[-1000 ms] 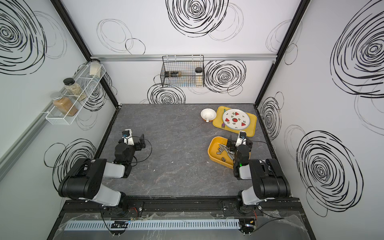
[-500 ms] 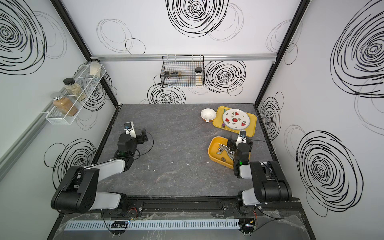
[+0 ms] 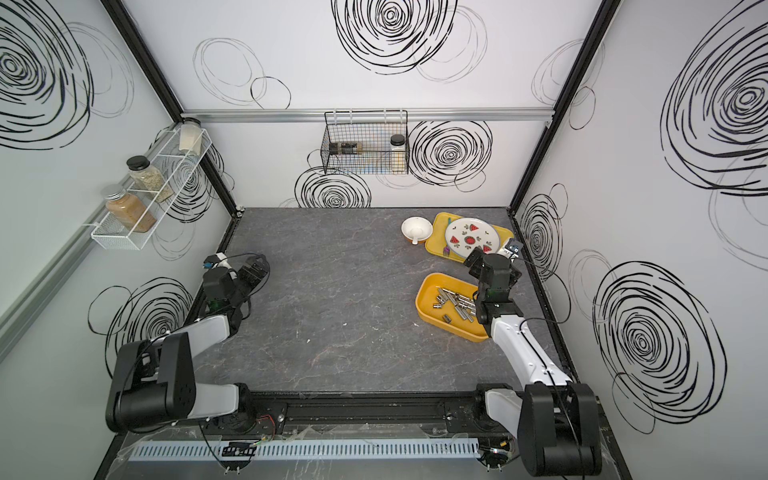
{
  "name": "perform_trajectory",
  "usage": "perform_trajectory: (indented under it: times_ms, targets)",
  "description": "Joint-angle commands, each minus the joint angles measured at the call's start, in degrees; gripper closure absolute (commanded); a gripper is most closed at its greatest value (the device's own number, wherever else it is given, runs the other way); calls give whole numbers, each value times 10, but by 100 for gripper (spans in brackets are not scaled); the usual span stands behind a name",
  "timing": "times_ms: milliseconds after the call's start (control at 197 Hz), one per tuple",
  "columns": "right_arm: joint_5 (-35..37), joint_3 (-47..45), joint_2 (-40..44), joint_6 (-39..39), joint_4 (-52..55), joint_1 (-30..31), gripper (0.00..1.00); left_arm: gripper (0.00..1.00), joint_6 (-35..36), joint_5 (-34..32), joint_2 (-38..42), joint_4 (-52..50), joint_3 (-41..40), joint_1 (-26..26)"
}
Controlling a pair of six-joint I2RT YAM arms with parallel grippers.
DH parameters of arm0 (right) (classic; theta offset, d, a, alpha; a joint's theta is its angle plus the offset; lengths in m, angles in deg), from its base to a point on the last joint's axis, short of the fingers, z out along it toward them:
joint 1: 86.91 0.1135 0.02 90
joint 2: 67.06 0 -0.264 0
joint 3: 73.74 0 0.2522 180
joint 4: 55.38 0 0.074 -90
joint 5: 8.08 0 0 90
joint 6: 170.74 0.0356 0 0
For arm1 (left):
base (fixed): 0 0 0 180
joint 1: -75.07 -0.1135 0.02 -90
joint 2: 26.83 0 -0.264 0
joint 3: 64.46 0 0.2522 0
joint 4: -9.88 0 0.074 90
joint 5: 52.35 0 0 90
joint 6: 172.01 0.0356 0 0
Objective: Take out the socket from the storage box
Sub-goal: Move the storage box to the center of the board.
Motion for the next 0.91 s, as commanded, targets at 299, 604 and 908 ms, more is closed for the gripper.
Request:
perform_trajectory:
  times_ms: [299,604,908]
  targets:
    - [-82,-19,109,88,94,-1,0,3,127,-147,-69,-202,237,388]
    - [-52,-25,129,79,115,-1,0,16,194,-151,-295,-396,522,557]
    - [-52,-36,137,82,100,-1,0,27,214,-150,-479,-531,734,622]
